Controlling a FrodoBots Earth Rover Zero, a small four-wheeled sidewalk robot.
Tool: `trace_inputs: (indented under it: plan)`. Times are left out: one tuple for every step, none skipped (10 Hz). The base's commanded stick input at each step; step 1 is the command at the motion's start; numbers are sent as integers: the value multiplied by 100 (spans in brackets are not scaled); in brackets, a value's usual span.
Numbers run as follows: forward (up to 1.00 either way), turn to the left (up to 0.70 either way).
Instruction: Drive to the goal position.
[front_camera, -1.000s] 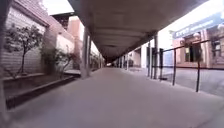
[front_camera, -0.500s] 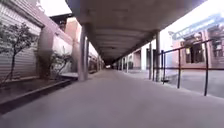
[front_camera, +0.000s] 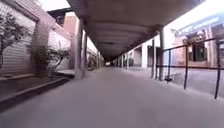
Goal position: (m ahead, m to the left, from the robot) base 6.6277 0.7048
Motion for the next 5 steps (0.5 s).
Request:
trace_inputs:
  plan:
    - [70,0]
    - [70,0]
    - [70,0]
    - [70,0]
    - [70,0]
